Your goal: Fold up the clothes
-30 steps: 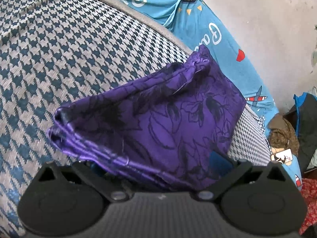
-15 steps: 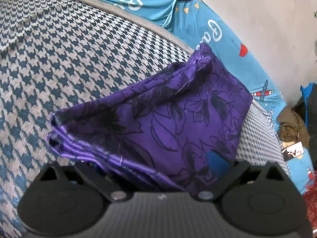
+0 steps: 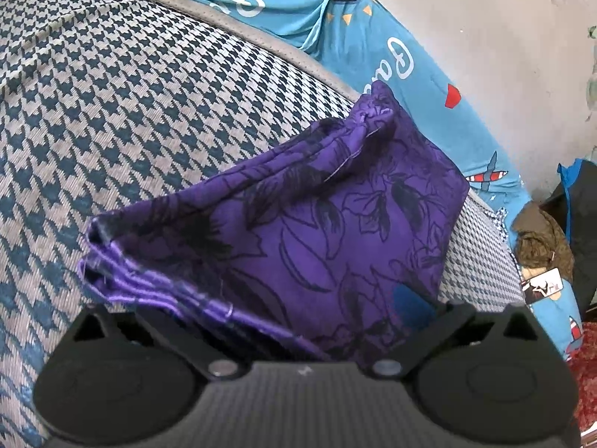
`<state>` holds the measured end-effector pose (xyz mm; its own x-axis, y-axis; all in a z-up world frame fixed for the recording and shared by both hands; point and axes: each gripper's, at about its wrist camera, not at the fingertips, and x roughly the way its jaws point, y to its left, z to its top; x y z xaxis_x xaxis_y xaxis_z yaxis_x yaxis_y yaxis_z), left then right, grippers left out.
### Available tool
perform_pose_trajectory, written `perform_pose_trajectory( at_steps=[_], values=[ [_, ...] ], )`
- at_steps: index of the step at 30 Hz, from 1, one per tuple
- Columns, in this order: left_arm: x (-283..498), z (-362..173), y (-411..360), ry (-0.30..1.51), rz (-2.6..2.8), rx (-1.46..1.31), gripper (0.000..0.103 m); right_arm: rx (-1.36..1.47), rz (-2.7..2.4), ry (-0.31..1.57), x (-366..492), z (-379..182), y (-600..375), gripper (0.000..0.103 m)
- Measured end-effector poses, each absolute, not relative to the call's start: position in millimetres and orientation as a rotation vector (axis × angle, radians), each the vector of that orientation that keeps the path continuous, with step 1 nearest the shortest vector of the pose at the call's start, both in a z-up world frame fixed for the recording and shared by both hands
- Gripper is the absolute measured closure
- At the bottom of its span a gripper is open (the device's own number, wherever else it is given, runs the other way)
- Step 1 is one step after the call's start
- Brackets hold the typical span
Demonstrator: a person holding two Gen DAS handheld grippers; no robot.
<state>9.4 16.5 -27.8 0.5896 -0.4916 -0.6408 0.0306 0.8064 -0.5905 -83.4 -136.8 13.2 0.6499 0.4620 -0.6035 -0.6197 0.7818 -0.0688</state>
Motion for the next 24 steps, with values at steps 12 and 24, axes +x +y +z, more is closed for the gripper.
perform_pose_trajectory(
  at_steps=[12,24],
  values=[
    [7.6,-21.0,23.0,0.881,-0.291,-0.580,0.041,-0.432,0.540,0.503,-85.1,0.1,-117.1,0.047],
    [3.8,-27.2,9.8,0.858,-0.210,-0.459,0.072,-0.387,0.511,0.505,-72.9,2.7,-122.4,0.090]
  ],
)
